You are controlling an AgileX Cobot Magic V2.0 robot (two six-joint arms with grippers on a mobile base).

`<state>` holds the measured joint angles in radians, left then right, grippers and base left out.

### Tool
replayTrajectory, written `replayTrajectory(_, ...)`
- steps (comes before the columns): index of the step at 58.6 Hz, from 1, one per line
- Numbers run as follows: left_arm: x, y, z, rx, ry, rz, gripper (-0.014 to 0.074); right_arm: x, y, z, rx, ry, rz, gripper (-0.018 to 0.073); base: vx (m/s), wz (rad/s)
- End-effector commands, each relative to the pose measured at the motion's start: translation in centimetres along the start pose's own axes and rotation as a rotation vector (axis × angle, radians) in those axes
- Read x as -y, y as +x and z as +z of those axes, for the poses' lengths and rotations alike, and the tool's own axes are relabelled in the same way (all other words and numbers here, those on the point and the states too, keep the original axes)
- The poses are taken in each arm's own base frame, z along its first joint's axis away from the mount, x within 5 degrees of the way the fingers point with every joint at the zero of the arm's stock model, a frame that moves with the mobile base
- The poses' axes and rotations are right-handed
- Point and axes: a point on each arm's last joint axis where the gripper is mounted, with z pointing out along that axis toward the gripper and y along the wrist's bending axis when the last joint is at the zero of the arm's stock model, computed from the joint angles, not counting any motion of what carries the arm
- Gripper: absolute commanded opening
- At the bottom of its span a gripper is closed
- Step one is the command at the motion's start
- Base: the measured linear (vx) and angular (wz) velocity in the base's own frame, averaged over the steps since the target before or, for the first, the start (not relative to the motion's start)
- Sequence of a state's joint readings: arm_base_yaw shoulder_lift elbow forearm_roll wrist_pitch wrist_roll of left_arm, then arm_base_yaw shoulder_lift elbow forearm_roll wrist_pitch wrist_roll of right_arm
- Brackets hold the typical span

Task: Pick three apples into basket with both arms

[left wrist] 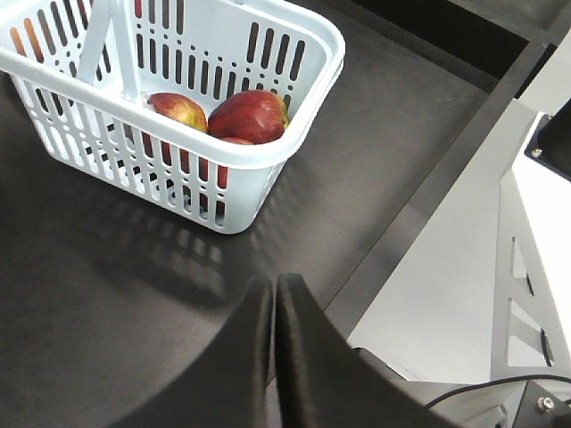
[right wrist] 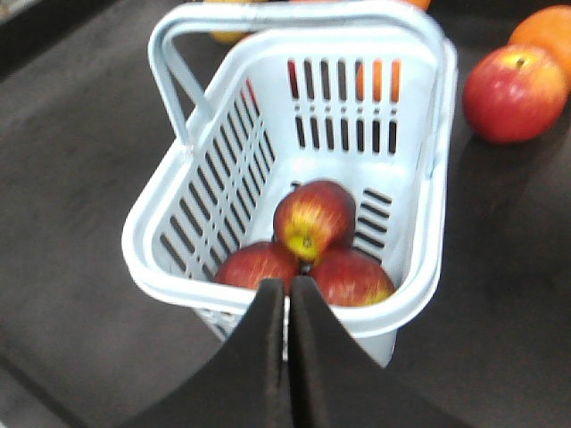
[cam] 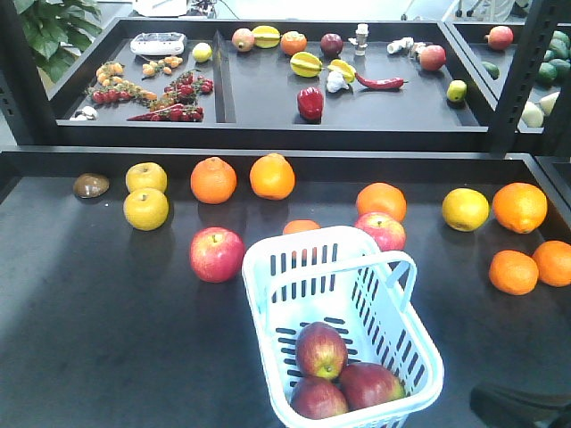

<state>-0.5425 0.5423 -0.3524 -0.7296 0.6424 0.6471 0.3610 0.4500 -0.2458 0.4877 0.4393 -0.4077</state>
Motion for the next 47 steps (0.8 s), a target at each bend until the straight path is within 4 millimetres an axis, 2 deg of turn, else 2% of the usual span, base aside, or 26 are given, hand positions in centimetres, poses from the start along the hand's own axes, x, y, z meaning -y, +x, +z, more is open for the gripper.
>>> replayTrajectory(1,0.06,-1.15,-0.34,0.073,-0.007,-0.033,-0.0006,0.17,-1.6,-0.6,0.124,0.032,0.011,-0.0005,0.0,0.0)
replayTrajectory(47,-0.12,-1.29,-0.35,0.089,-0.026,-0.023,-0.0006,0.16,-1.58,-0.61,0.122,0.031,0.011,-0.0005,0.0,0.0)
